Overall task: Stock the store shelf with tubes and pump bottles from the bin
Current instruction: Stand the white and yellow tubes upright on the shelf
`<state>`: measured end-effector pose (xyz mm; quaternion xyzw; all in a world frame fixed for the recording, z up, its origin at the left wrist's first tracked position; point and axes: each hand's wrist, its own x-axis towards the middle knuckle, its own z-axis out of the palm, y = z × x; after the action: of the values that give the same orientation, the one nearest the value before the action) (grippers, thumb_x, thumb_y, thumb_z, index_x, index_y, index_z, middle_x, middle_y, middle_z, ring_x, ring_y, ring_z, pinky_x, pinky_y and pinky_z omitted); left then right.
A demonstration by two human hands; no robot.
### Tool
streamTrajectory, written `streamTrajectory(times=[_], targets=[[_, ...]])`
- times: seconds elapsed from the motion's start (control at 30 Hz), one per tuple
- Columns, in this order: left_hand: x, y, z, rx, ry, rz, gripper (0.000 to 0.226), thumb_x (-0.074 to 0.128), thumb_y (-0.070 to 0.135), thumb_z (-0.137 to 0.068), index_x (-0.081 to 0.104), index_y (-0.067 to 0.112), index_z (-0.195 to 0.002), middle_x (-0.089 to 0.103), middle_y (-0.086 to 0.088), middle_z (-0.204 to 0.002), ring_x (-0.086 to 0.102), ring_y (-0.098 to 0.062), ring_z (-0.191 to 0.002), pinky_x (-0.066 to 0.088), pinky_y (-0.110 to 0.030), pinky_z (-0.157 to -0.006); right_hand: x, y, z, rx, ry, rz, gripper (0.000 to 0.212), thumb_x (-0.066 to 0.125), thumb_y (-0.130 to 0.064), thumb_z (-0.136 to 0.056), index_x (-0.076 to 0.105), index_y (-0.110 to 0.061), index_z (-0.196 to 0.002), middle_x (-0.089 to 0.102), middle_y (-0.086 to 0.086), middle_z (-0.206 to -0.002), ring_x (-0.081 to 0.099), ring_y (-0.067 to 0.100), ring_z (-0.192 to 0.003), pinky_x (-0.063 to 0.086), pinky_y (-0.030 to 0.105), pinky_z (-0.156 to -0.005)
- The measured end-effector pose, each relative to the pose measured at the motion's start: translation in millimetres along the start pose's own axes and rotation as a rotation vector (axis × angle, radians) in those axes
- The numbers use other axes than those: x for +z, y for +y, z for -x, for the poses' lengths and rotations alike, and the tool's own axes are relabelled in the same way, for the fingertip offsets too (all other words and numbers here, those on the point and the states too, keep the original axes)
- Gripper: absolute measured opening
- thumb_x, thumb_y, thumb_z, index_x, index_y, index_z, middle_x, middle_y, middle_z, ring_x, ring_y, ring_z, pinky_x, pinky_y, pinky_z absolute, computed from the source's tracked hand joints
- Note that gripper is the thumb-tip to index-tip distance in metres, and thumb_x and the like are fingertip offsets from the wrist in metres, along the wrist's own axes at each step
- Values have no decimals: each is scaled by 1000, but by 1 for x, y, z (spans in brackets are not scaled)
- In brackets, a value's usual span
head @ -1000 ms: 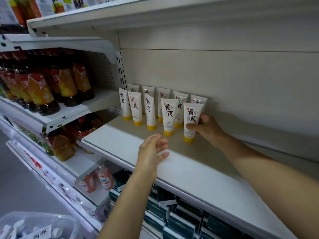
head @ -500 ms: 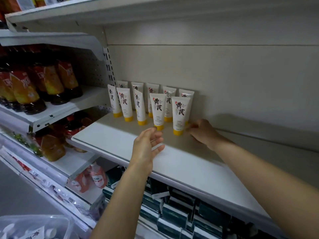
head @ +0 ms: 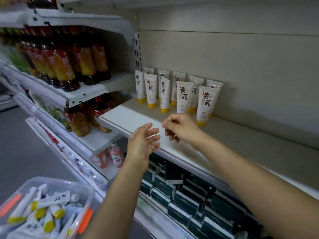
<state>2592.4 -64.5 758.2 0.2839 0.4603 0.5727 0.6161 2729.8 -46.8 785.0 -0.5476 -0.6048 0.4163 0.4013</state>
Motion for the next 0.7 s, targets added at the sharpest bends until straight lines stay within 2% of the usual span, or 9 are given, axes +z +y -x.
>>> streamTrajectory(times=[0.3, 0.43, 0.57, 0.7], targets=[[-98, 24, 4, 0, 216, 32, 18, 51, 20, -97, 63, 11, -106, 67, -5, -80, 58, -16, -64, 46, -28, -58, 100, -14, -14, -51, -160, -98, 16, 58, -14, -95, 61, -6, -81, 62, 7, -63, 52, 13, -46, 38, 21, -42], [-152, 34, 8, -36, 314, 39, 15, 52, 20, -96, 65, 14, -92, 68, -1, -75, 59, -12, -58, 48, -22, -50, 153, -13, -13, 9, -270, -130, 18, 56, -11, -96, 58, -7, -79, 59, 6, -62, 50, 11, -45, 38, 19, -41], [-209, 38, 4, -83, 402, 46, 14, 52, 22, -94, 65, 18, -91, 67, 1, -83, 58, -12, -65, 45, -22, -57, 203, -5, -16, 74, -344, -112, 15, 56, -7, -94, 60, -3, -81, 58, 10, -65, 49, 11, -46, 38, 16, -41], [-270, 41, -5, -97, 499, 63, 13, 53, 22, -94, 64, 18, -97, 70, 1, -84, 61, -13, -68, 46, -23, -57, 255, 5, -28, 150, -400, -98, 19, 56, -8, -95, 56, -7, -77, 56, 11, -64, 47, 11, -44, 35, 20, -41]])
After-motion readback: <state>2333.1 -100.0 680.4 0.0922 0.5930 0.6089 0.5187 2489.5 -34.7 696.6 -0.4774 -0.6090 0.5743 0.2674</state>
